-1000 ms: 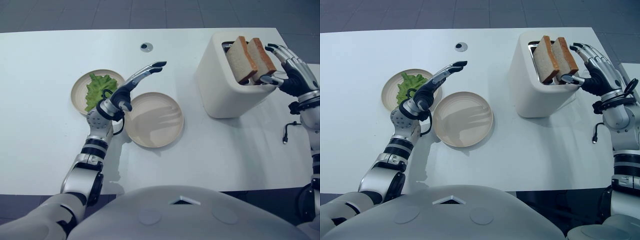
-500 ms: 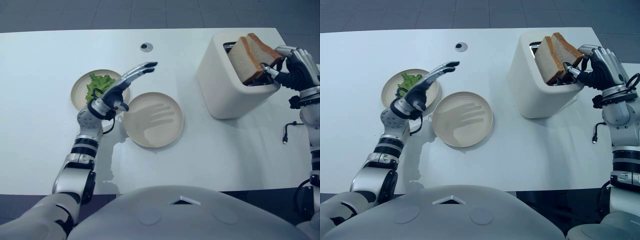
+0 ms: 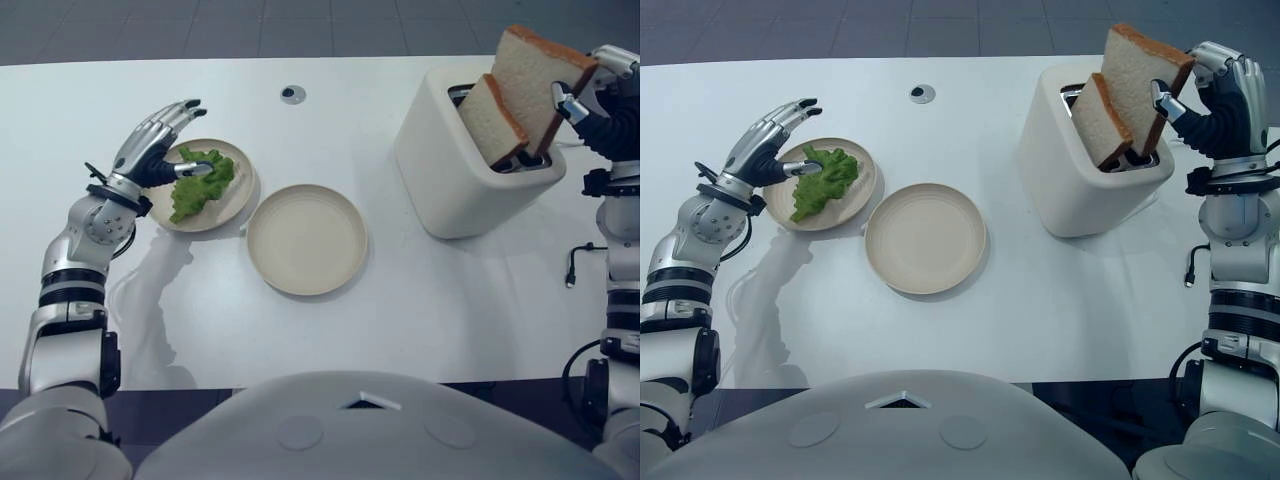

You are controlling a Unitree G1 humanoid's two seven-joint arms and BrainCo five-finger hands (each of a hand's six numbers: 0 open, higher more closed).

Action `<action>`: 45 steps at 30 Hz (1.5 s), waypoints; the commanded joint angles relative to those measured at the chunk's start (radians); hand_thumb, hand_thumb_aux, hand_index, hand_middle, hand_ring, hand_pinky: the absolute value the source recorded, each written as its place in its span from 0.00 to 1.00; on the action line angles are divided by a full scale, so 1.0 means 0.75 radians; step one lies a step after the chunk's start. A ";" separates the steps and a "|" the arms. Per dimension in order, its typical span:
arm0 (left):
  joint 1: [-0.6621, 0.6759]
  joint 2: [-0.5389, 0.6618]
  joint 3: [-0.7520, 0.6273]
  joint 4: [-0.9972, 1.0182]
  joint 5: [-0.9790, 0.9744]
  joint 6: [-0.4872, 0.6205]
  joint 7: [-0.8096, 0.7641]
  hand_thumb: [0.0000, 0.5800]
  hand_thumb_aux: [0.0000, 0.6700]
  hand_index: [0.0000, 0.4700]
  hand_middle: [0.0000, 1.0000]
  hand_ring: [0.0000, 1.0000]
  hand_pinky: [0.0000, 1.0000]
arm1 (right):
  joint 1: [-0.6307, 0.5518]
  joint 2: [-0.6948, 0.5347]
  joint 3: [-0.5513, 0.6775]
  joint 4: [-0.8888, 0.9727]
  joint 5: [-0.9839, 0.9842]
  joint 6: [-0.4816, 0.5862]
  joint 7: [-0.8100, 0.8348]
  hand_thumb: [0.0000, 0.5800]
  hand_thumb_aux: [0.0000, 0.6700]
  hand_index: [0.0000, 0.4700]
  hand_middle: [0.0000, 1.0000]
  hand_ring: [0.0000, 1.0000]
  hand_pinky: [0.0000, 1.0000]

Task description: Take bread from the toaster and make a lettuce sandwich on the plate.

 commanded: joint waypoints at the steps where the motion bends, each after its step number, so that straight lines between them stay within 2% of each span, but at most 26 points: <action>1: -0.021 0.078 -0.103 0.090 0.071 0.146 0.074 0.00 0.00 0.00 0.00 0.00 0.00 | -0.028 0.041 -0.061 -0.059 0.080 -0.029 -0.038 1.00 1.00 1.00 1.00 1.00 1.00; 4: -0.029 0.110 -0.159 0.114 0.065 0.191 0.090 0.00 0.00 0.00 0.00 0.00 0.00 | -0.028 0.068 -0.083 -0.134 0.156 -0.072 -0.027 1.00 1.00 1.00 1.00 1.00 1.00; 8: -0.054 0.120 -0.240 0.163 0.049 0.216 0.082 0.00 0.00 0.00 0.00 0.00 0.00 | 0.006 0.114 -0.059 -0.261 0.397 -0.098 0.092 1.00 1.00 1.00 1.00 1.00 1.00; 16: -0.088 0.098 -0.402 0.259 0.024 0.210 0.009 0.00 0.00 0.00 0.00 0.00 0.00 | 0.052 0.235 0.078 -0.473 0.740 -0.038 0.351 1.00 1.00 1.00 1.00 1.00 1.00; 17: -0.091 0.097 -0.415 0.266 0.018 0.206 0.002 0.11 0.06 0.06 0.00 0.00 0.00 | 0.059 0.255 0.107 -0.497 0.758 -0.022 0.379 1.00 1.00 1.00 1.00 1.00 1.00; 18: -0.086 0.096 -0.431 0.267 0.008 0.188 -0.017 0.46 0.27 0.27 0.00 0.00 0.00 | 0.071 0.276 0.154 -0.522 0.772 -0.007 0.418 1.00 1.00 1.00 1.00 1.00 1.00; 19: -0.074 0.093 -0.442 0.260 -0.013 0.165 -0.043 0.51 0.30 0.30 0.00 0.00 0.00 | 0.085 0.292 0.217 -0.544 0.780 0.016 0.472 1.00 1.00 1.00 1.00 1.00 1.00; 20: -0.066 0.093 -0.452 0.254 -0.028 0.152 -0.060 0.63 0.39 0.39 0.00 0.00 0.00 | 0.098 0.305 0.273 -0.558 0.779 0.033 0.520 1.00 1.00 1.00 1.00 1.00 1.00; 21: -0.063 0.095 -0.462 0.250 -0.039 0.148 -0.071 0.78 0.53 0.53 0.00 0.00 0.00 | 0.108 0.317 0.327 -0.568 0.772 0.051 0.561 1.00 1.00 1.00 1.00 1.00 1.00; 22: -0.064 0.097 -0.469 0.248 -0.045 0.149 -0.074 0.80 0.56 0.56 0.00 0.00 0.00 | 0.114 0.328 0.387 -0.568 0.739 0.071 0.601 1.00 1.00 1.00 1.00 1.00 1.00; 23: -0.065 0.101 -0.478 0.246 -0.051 0.149 -0.073 0.90 0.69 0.69 0.00 0.00 0.00 | 0.122 0.342 0.447 -0.552 0.684 0.079 0.637 1.00 1.00 1.00 1.00 1.00 1.00; 25: -0.069 0.106 -0.490 0.233 -0.061 0.140 -0.057 0.96 0.80 0.80 0.00 0.00 0.00 | 0.145 0.366 0.571 -0.489 0.575 0.088 0.707 1.00 1.00 1.00 1.00 1.00 1.00; 26: -0.074 0.106 -0.495 0.227 -0.064 0.135 -0.048 0.99 0.92 0.92 0.00 0.00 0.00 | 0.156 0.374 0.607 -0.465 0.534 0.091 0.725 1.00 1.00 1.00 1.00 1.00 1.00; 27: -0.079 0.108 -0.498 0.217 -0.065 0.131 -0.029 1.00 1.00 1.00 0.00 0.00 0.00 | 0.167 0.382 0.643 -0.439 0.496 0.094 0.745 1.00 1.00 1.00 1.00 1.00 1.00; 34: -0.085 0.119 -0.470 0.110 -0.111 0.032 0.094 1.00 1.00 1.00 0.00 0.00 0.00 | 0.140 0.464 0.810 -0.211 0.259 0.115 0.777 1.00 1.00 1.00 1.00 1.00 1.00; 40: -0.061 0.120 -0.448 0.037 -0.187 -0.077 0.084 1.00 1.00 1.00 0.00 0.00 0.00 | 0.028 0.534 0.817 -0.019 0.051 0.129 0.632 1.00 1.00 1.00 1.00 1.00 1.00; 45: -0.028 0.112 -0.424 -0.050 -0.279 -0.173 0.038 1.00 1.00 1.00 0.00 0.00 0.00 | -0.011 0.560 0.815 0.008 -0.067 0.099 0.509 1.00 1.00 1.00 1.00 1.00 1.00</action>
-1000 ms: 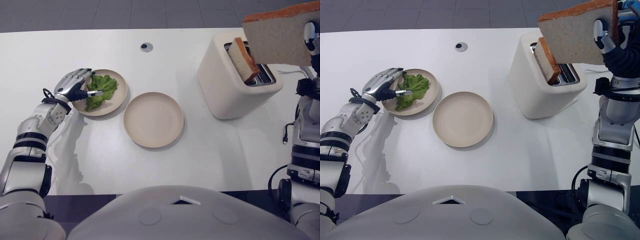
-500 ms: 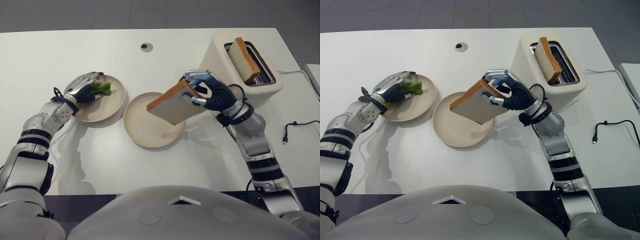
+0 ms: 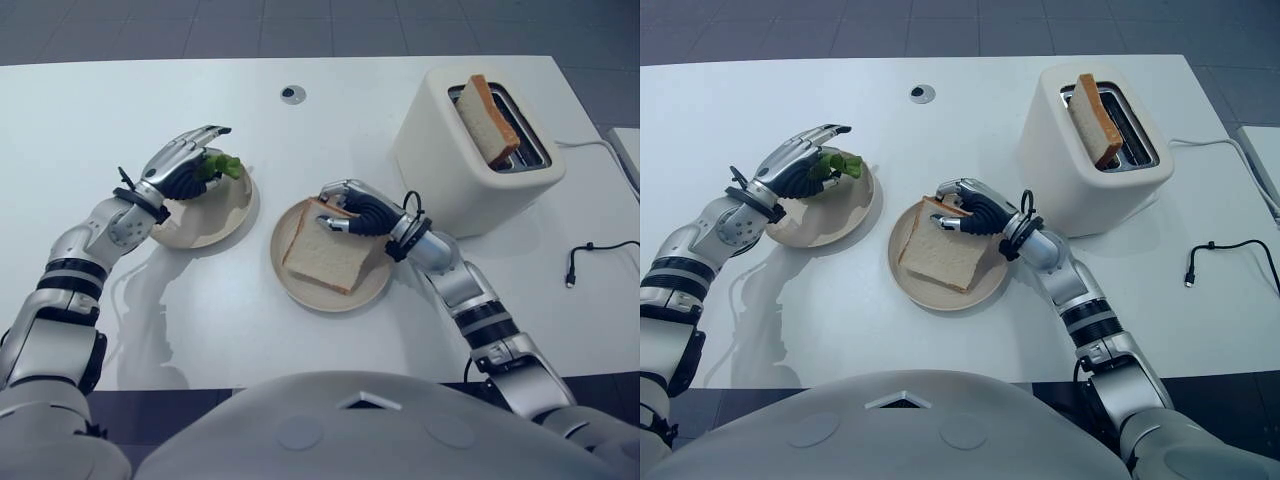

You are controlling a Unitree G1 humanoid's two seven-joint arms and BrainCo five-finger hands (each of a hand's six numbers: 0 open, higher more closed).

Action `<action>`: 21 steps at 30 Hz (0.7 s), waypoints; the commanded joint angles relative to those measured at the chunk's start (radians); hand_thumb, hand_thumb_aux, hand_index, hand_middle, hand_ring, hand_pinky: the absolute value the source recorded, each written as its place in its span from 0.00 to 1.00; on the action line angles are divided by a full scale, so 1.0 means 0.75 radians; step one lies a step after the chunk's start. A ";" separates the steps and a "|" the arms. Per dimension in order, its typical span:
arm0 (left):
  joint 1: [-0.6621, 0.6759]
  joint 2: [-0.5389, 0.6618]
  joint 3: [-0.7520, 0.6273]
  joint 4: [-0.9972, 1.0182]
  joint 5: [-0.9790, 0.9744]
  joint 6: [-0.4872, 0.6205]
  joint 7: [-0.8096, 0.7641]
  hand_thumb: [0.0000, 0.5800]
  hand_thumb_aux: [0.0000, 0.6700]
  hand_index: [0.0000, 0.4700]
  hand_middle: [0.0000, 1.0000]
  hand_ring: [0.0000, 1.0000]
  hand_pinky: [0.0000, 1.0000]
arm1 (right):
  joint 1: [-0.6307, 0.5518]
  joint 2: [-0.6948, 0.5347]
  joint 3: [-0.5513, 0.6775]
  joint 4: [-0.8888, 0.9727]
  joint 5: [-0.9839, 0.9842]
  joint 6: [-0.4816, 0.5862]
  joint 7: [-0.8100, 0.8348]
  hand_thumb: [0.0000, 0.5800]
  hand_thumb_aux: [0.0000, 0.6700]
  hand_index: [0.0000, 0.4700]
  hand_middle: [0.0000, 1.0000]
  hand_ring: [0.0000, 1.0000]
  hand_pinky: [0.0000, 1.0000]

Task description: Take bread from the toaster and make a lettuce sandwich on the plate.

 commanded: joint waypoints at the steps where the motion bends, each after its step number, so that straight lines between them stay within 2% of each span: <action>1: 0.032 -0.001 0.025 -0.070 -0.068 -0.063 -0.051 1.00 1.00 1.00 0.00 0.00 0.00 | -0.035 0.021 0.002 0.014 -0.082 -0.024 -0.089 0.87 0.64 0.64 0.94 0.94 0.94; 2: 0.037 -0.007 0.028 -0.086 -0.088 -0.079 -0.065 1.00 1.00 1.00 0.00 0.00 0.00 | -0.032 0.025 0.002 0.000 -0.087 -0.025 -0.098 0.10 0.05 0.05 0.79 0.79 0.79; 3: 0.040 -0.017 0.025 -0.098 -0.103 -0.088 -0.082 1.00 1.00 1.00 0.00 0.00 0.00 | -0.024 0.032 -0.004 -0.025 -0.068 -0.015 -0.093 0.00 0.00 0.00 0.26 0.26 0.26; 4: 0.040 -0.028 0.021 -0.104 -0.109 -0.093 -0.096 1.00 1.00 1.00 0.00 0.00 0.00 | -0.016 0.038 -0.014 -0.050 -0.045 -0.004 -0.090 0.00 0.00 0.00 0.00 0.00 0.00; 14: 0.038 -0.163 -0.031 -0.163 -0.218 -0.264 -0.238 1.00 1.00 1.00 0.00 0.00 0.00 | 0.056 -0.025 -0.164 -0.262 0.117 0.057 -0.042 0.00 0.00 0.00 0.00 0.00 0.00; 18: 0.049 -0.249 -0.083 -0.193 -0.157 -0.265 -0.268 1.00 1.00 1.00 0.00 0.00 0.00 | 0.094 -0.036 -0.230 -0.402 0.325 0.050 0.017 0.00 0.00 0.00 0.00 0.00 0.00; 21: 0.064 -0.335 -0.163 -0.228 -0.110 -0.279 -0.309 1.00 1.00 1.00 0.00 0.00 0.00 | 0.141 -0.106 -0.305 -0.554 0.510 0.068 0.108 0.00 0.00 0.00 0.00 0.00 0.00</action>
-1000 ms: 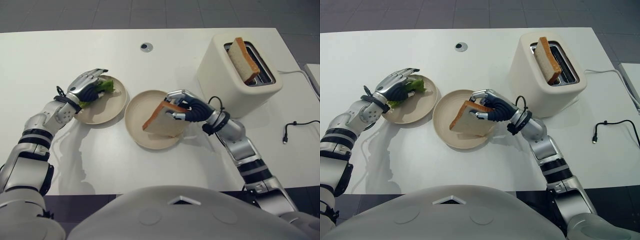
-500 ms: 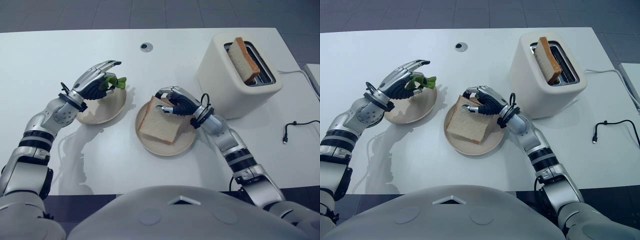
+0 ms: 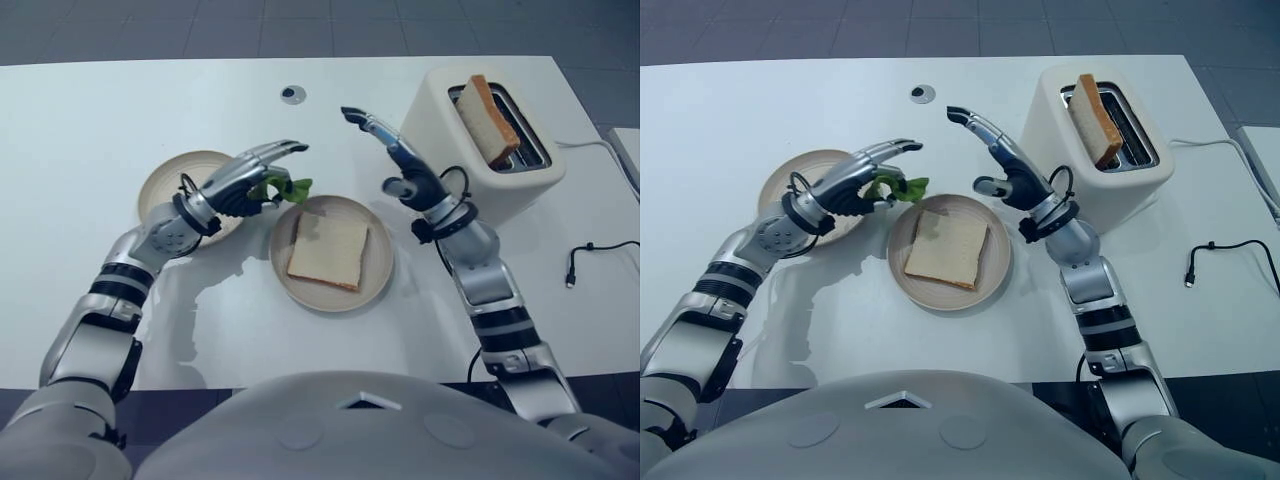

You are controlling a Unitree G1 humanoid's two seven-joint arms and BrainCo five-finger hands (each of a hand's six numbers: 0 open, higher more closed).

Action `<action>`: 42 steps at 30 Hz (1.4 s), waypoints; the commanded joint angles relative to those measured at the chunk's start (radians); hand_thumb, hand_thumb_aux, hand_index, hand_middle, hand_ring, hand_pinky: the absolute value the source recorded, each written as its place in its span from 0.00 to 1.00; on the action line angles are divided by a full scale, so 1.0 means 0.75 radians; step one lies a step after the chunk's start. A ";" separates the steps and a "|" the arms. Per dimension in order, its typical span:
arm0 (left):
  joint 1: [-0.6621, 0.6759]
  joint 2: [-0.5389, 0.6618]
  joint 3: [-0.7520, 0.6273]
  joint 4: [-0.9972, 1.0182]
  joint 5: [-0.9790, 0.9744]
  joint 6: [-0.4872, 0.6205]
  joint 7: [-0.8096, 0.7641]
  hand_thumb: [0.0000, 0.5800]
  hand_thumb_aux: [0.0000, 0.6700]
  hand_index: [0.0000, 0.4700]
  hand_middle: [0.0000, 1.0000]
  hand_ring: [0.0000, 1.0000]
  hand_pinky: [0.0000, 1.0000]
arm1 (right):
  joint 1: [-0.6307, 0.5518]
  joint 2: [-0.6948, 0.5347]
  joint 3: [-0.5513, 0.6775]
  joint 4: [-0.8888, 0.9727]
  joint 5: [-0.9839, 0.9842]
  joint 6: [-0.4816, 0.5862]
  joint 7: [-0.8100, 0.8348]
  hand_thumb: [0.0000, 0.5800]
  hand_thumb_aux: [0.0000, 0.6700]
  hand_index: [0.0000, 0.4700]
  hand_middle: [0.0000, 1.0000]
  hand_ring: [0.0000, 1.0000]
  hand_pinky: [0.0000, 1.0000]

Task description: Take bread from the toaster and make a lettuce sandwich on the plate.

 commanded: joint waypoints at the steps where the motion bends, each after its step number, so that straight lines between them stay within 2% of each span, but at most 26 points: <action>1: 0.032 -0.086 -0.102 -0.044 0.072 -0.018 -0.057 1.00 1.00 1.00 0.00 0.00 0.00 | 0.050 -0.096 -0.098 -0.150 0.165 0.011 0.098 0.00 0.00 0.00 0.00 0.00 0.00; 4: 0.034 -0.133 -0.169 -0.027 0.090 -0.032 -0.108 1.00 0.94 0.94 0.00 0.00 0.00 | 0.064 -0.146 -0.177 -0.190 0.204 -0.003 0.132 0.00 0.00 0.00 0.00 0.00 0.00; 6: 0.024 -0.151 -0.183 -0.010 0.113 -0.025 -0.109 1.00 1.00 1.00 0.00 0.00 0.00 | 0.096 -0.183 -0.236 -0.226 0.250 -0.006 0.160 0.00 0.00 0.00 0.00 0.00 0.00; 8: 0.023 -0.157 -0.184 -0.006 0.126 -0.022 -0.103 1.00 1.00 1.00 0.00 0.00 0.00 | 0.119 -0.218 -0.281 -0.263 0.282 -0.011 0.190 0.00 0.00 0.00 0.00 0.00 0.00; 9: 0.023 -0.161 -0.187 -0.004 0.128 -0.029 -0.103 1.00 0.95 0.95 0.00 0.00 0.00 | 0.127 -0.235 -0.315 -0.280 0.292 -0.010 0.195 0.00 0.00 0.00 0.00 0.00 0.00; 10: 0.024 -0.164 -0.188 -0.003 0.128 -0.037 -0.102 0.96 0.79 0.79 0.00 0.00 0.00 | 0.128 -0.250 -0.352 -0.289 0.286 -0.008 0.191 0.00 0.00 0.00 0.00 0.00 0.00; 11: 0.024 -0.168 -0.189 -0.005 0.129 -0.041 -0.100 0.77 0.53 0.53 0.00 0.00 0.00 | 0.122 -0.264 -0.397 -0.285 0.256 -0.006 0.175 0.00 0.00 0.00 0.00 0.00 0.00; 12: 0.024 -0.171 -0.189 -0.004 0.131 -0.042 -0.097 0.67 0.43 0.43 0.00 0.00 0.00 | 0.115 -0.274 -0.427 -0.276 0.239 -0.005 0.168 0.00 0.00 0.00 0.00 0.00 0.00; 13: 0.023 -0.176 -0.188 -0.003 0.135 -0.040 -0.092 0.01 0.00 0.00 0.00 0.00 0.00 | 0.107 -0.284 -0.453 -0.261 0.221 -0.006 0.162 0.00 0.00 0.00 0.00 0.00 0.00; 18: 0.021 -0.192 -0.191 -0.003 0.136 -0.033 -0.095 0.00 0.00 0.00 0.00 0.00 0.00 | 0.068 -0.343 -0.621 -0.163 0.096 -0.011 0.080 0.00 0.00 0.00 0.00 0.00 0.00; 22: 0.026 -0.200 -0.188 -0.005 0.113 -0.044 -0.102 0.00 0.00 0.00 0.00 0.00 0.00 | 0.029 -0.428 -0.708 0.018 -0.213 -0.023 -0.081 0.00 0.00 0.00 0.00 0.00 0.00; 25: 0.027 -0.209 -0.178 -0.022 0.106 -0.045 -0.093 0.00 0.00 0.00 0.00 0.00 0.00 | 0.057 -0.518 -0.674 0.151 -0.545 0.021 -0.223 0.00 0.00 0.00 0.00 0.00 0.00; 28: 0.028 -0.202 -0.160 -0.040 0.118 -0.032 -0.080 0.00 0.00 0.00 0.00 0.00 0.00 | 0.086 -0.576 -0.575 0.270 -0.724 0.050 -0.260 0.00 0.00 0.00 0.00 0.00 0.00; 33: 0.002 -0.196 -0.158 0.012 0.153 0.011 -0.065 0.00 0.00 0.00 0.00 0.00 0.00 | 0.167 -0.630 -0.455 0.224 -0.749 0.008 -0.193 0.00 0.00 0.00 0.00 0.00 0.00; 42: -0.015 -0.202 -0.164 0.061 0.177 0.014 -0.035 0.00 0.00 0.00 0.00 0.00 0.00 | 0.082 -0.632 -0.360 0.202 -0.745 0.029 -0.235 0.00 0.00 0.00 0.00 0.00 0.00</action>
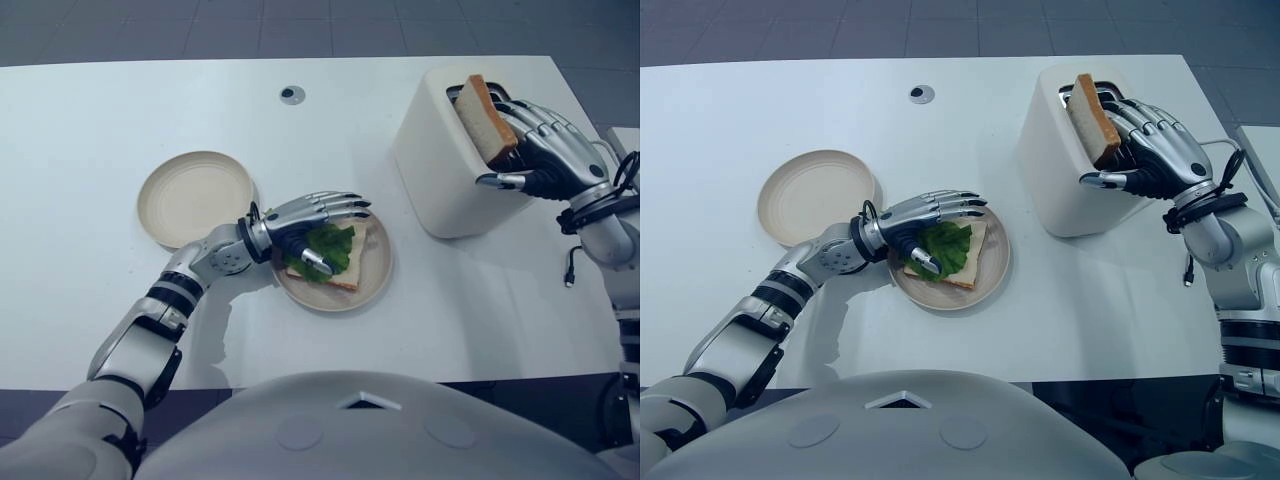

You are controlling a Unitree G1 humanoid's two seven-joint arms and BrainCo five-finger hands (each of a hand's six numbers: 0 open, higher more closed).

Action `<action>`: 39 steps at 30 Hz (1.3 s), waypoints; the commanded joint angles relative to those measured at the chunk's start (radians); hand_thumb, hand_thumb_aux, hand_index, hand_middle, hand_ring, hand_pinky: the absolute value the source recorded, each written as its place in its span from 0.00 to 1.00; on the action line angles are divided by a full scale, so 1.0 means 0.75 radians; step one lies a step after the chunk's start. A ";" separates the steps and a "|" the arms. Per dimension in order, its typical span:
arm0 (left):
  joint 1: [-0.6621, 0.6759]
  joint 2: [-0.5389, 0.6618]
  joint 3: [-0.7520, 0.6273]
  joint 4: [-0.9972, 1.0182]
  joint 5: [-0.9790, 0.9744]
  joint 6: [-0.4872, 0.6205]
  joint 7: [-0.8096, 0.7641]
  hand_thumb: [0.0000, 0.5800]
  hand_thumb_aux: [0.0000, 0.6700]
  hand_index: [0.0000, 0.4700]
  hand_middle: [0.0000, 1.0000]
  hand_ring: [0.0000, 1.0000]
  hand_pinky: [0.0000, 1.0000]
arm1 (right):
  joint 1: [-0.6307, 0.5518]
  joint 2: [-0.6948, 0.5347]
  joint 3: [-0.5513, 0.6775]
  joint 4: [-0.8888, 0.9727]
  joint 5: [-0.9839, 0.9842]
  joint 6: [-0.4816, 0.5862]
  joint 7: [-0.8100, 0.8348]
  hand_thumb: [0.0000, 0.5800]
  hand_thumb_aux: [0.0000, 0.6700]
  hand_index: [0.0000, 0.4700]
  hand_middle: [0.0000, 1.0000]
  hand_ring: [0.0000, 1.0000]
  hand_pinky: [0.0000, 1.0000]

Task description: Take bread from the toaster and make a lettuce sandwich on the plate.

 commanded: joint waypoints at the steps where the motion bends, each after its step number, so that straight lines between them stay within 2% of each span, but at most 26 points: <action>1: -0.015 0.005 -0.002 0.022 0.015 0.007 0.005 0.00 0.00 0.00 0.00 0.00 0.00 | -0.043 0.015 0.058 0.006 -0.030 0.023 -0.007 0.00 0.00 0.00 0.00 0.00 0.00; 2: -0.016 0.004 -0.003 0.024 0.015 0.007 0.007 0.00 0.00 0.00 0.00 0.00 0.00 | -0.062 0.020 0.066 0.013 -0.039 0.041 -0.019 0.00 0.00 0.00 0.00 0.00 0.00; 3: -0.020 0.001 0.000 0.028 0.018 0.008 0.018 0.00 0.00 0.00 0.00 0.00 0.00 | -0.083 0.024 0.077 0.026 -0.051 0.055 -0.031 0.11 0.06 0.06 0.00 0.00 0.00; 4: -0.025 -0.003 0.003 0.033 0.025 0.012 0.031 0.00 0.00 0.00 0.00 0.00 0.00 | -0.100 0.027 0.086 0.037 -0.068 0.067 -0.049 0.35 0.19 0.19 0.00 0.00 0.00; 5: -0.031 -0.006 0.004 0.036 0.029 0.013 0.040 0.00 0.00 0.00 0.00 0.00 0.00 | -0.115 0.029 0.096 0.047 -0.082 0.078 -0.065 0.77 0.52 0.52 0.00 0.00 0.00; 6: -0.035 -0.008 0.006 0.038 0.029 0.013 0.048 0.00 0.00 0.00 0.00 0.00 0.00 | -0.127 0.032 0.104 0.054 -0.089 0.087 -0.083 0.90 0.68 0.68 0.02 0.02 0.02; 7: -0.038 -0.007 0.006 0.039 0.030 0.012 0.054 0.00 0.00 0.00 0.00 0.00 0.00 | -0.136 0.035 0.110 0.056 -0.092 0.094 -0.099 1.00 0.96 0.96 0.09 0.09 0.09; 8: -0.039 -0.007 0.005 0.041 0.030 0.011 0.060 0.00 0.00 0.00 0.00 0.00 0.00 | -0.142 0.039 0.109 0.055 -0.089 0.102 -0.114 1.00 1.00 1.00 0.13 0.13 0.13; 10: -0.042 -0.006 0.001 0.046 0.031 0.009 0.069 0.00 0.00 0.00 0.00 0.00 0.00 | -0.149 0.047 0.106 0.058 -0.074 0.115 -0.138 1.00 1.00 1.00 0.25 0.25 0.25; 11: -0.044 -0.006 -0.001 0.049 0.031 0.009 0.071 0.00 0.00 0.00 0.00 0.00 0.00 | -0.156 0.056 0.109 0.065 -0.048 0.112 -0.138 1.00 1.00 1.00 0.38 0.38 0.38; 12: -0.047 -0.007 -0.003 0.053 0.032 0.008 0.074 0.00 0.00 0.00 0.00 0.00 0.00 | -0.161 0.064 0.112 0.072 -0.023 0.108 -0.135 1.00 1.00 1.00 0.47 0.47 0.47; 13: -0.050 -0.009 -0.004 0.057 0.033 0.007 0.078 0.00 0.00 0.00 0.00 0.00 0.00 | -0.166 0.071 0.115 0.082 0.000 0.103 -0.135 1.00 1.00 1.00 0.64 0.64 0.64; 14: -0.054 -0.009 -0.004 0.062 0.033 0.005 0.081 0.00 0.00 0.00 0.00 0.00 0.00 | -0.172 0.079 0.112 0.089 0.034 0.097 -0.134 1.00 1.00 1.00 0.86 0.86 0.86; 15: -0.057 -0.007 -0.003 0.064 0.033 0.005 0.086 0.00 0.00 0.00 0.00 0.00 0.00 | -0.179 0.088 0.100 0.083 0.068 0.096 -0.143 1.00 1.00 1.00 1.00 1.00 1.00; 25: -0.088 0.069 0.093 0.113 -0.021 -0.028 0.155 0.00 0.00 0.00 0.00 0.00 0.00 | -0.233 0.201 -0.116 -0.015 0.473 0.035 -0.191 1.00 1.00 1.00 1.00 1.00 1.00; 31: -0.074 0.115 0.193 0.096 -0.196 -0.156 0.154 0.00 0.00 0.00 0.00 0.00 0.00 | -0.198 0.255 -0.188 -0.148 0.795 0.019 -0.074 1.00 1.00 1.00 1.00 1.00 1.00; 35: -0.060 0.147 0.195 0.103 -0.629 -0.305 0.029 0.00 0.00 0.00 0.00 0.00 0.00 | -0.101 0.304 -0.068 -0.369 1.215 0.046 0.206 1.00 1.00 1.00 1.00 1.00 1.00; 39: -0.044 0.168 0.183 0.058 -1.034 -0.324 -0.153 0.00 0.00 0.00 0.00 0.00 0.00 | 0.055 0.415 0.211 -0.523 1.445 0.175 0.438 1.00 1.00 1.00 1.00 1.00 1.00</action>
